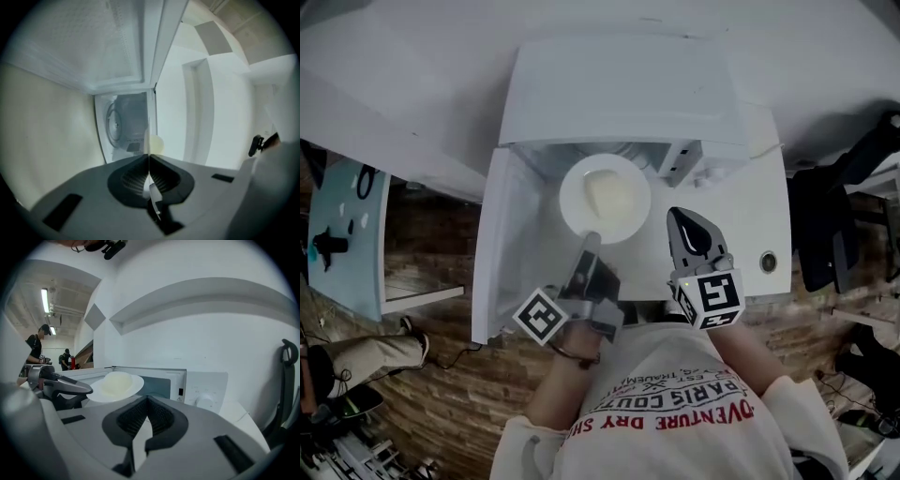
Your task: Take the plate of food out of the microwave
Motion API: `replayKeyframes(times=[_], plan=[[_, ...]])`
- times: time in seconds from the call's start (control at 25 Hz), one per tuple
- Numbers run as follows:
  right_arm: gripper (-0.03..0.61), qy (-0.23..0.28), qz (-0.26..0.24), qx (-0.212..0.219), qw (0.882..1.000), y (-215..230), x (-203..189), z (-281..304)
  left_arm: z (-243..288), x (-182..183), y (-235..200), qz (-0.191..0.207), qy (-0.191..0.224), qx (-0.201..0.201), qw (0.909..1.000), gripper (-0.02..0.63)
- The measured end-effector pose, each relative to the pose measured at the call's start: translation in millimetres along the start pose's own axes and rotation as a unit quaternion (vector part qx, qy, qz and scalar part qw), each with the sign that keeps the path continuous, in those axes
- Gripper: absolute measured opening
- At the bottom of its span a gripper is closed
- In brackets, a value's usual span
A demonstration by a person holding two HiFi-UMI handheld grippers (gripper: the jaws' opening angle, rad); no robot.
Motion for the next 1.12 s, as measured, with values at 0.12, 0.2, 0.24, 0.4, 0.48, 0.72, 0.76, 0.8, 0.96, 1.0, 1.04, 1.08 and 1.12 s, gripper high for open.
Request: replayKeyframes(times=[0.12,0.2,0.24,0.4,0.48,0.72,0.76,0.8,0.96,1.0,1.04,1.08,1.12], plan=[[0.003,0.017,-0.002,-0.006,1.000,-2,12,-7,-5,0,16,0.001,-0.003,-0.014,0.9999,0.014],[0.003,0.027,-0.002,-0.010,1.000,-3,19,-10,-5,2,26,0.005,-0.005,-0.025,0.9997,0.014],[0.003,0.032,-0.003,-0.012,0.999,-4,22,-11,-5,3,31,0.007,-0.005,-0.031,0.9995,0.014],[0.003,0.044,-0.009,-0.017,0.999,-8,30,-14,-4,6,44,0.017,-0.006,-0.049,0.9986,0.014],[0.003,0.050,-0.012,-0.018,0.999,-11,32,-15,-3,8,47,0.023,-0.010,-0.055,0.9982,0.014],[0.003,0.057,-0.019,-0.023,0.998,-13,36,-17,-2,8,48,0.020,-0.015,-0.056,0.9981,0.014],[0.003,0.057,-0.019,-0.023,0.998,-13,36,-16,-1,8,48,0.017,-0.016,-0.057,0.9981,0.014],[0.003,0.057,-0.020,-0.023,0.998,-13,36,-16,-1,8,48,0.016,-0.016,-0.057,0.9981,0.014],[0.003,0.055,-0.022,-0.021,0.998,-14,35,-15,-1,7,46,0.014,-0.016,-0.054,0.9983,0.014],[0.003,0.055,-0.022,-0.021,0.998,-14,35,-15,-1,7,46,0.014,-0.017,-0.052,0.9984,0.014],[0.003,0.054,-0.022,-0.021,0.998,-13,34,-15,-2,6,45,0.013,-0.017,-0.050,0.9985,0.014],[0.003,0.053,-0.022,-0.021,0.998,-13,34,-14,-2,5,44,0.011,-0.017,-0.047,0.9987,0.014],[0.003,0.053,-0.022,-0.020,0.998,-12,33,-14,-2,5,43,0.010,-0.017,-0.045,0.9988,0.014]])
Point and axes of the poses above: the fingertips, and each gripper's own axes: z forward along the fingers, y to its right, x out of its top, the point moved 8 cm from there along -z, backward along the fingers, and after that the axes turned 5 degrees about y, right-handed, at the moved point
